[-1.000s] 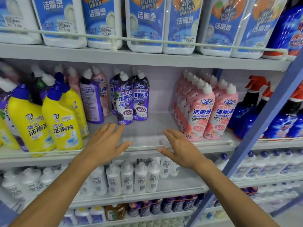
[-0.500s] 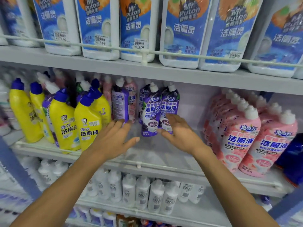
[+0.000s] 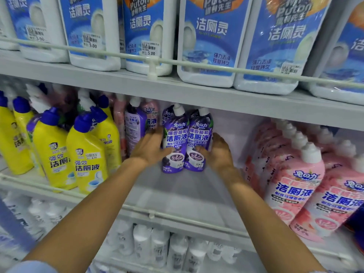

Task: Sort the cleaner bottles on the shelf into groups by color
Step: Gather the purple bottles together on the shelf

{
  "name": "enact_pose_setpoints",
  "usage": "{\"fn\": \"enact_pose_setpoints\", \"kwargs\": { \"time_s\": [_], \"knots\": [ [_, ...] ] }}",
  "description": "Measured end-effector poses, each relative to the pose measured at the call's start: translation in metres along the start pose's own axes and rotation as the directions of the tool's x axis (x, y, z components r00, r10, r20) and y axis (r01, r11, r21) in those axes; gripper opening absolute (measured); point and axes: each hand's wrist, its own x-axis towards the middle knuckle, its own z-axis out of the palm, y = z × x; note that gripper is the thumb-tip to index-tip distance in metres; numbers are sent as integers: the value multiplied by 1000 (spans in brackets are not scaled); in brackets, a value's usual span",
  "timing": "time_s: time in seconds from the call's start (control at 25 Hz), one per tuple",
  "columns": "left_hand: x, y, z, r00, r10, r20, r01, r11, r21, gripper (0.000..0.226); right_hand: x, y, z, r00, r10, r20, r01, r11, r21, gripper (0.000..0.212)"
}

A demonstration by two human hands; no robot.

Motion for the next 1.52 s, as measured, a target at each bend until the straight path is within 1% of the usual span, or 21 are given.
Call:
{"fn": "enact_pose_setpoints", "kwargs": {
  "time_s": [0.08,0.16,0.24,0.32,0.4,0.48,0.64,0.8,0.96,1.08,1.2,1.32,1.52],
  "knots": [
    [6,-7,12,1000,-4,-4,3,980,-197,46,3,6,6,1000,22,5,-23,991,131,52],
    [8,-14,22,1000,-7,-12,2,936,-352,42,4,13,10,1000,27,5,-28,978,205,51],
    [13,-19,21,1000,3,-9,-7,911,-412,39,6,19,12,1000,11,13,-13,967,256,53],
    [22,-32,17,1000,20,12,-13,915,-404,41,5,19,13,1000,5,10,-7,955,297,54],
    [30,-47,15,999,23,23,-12,913,-408,43,3,17,16,1000,9,-10,-6,948,318,51],
    [34,-55,15,1000,7,0,-7,916,-401,44,5,14,20,999,15,-38,-2,946,323,47],
    [36,-54,15,999,0,-33,-11,938,-347,45,7,4,29,999,16,-45,0,939,344,47],
    [38,-51,13,996,-52,-67,31,958,-286,43,5,-5,32,998,8,-55,11,942,337,47],
    [35,-46,17,991,-91,-95,61,958,-280,38,5,-8,32,998,-6,-55,22,953,303,47],
    [35,-45,20,993,-83,-82,52,942,-332,45,6,-8,30,998,-32,-59,47,958,284,45],
    [35,-46,24,994,-81,-72,51,936,-348,52,8,-7,26,997,-51,-60,65,960,272,43],
    [36,-48,26,996,-80,-42,59,929,-366,56,9,-6,22,998,-58,-15,60,961,269,45],
    [45,-61,42,994,-104,-20,90,926,-366,77,12,-3,16,998,-54,33,44,969,243,53]
  ]
}}
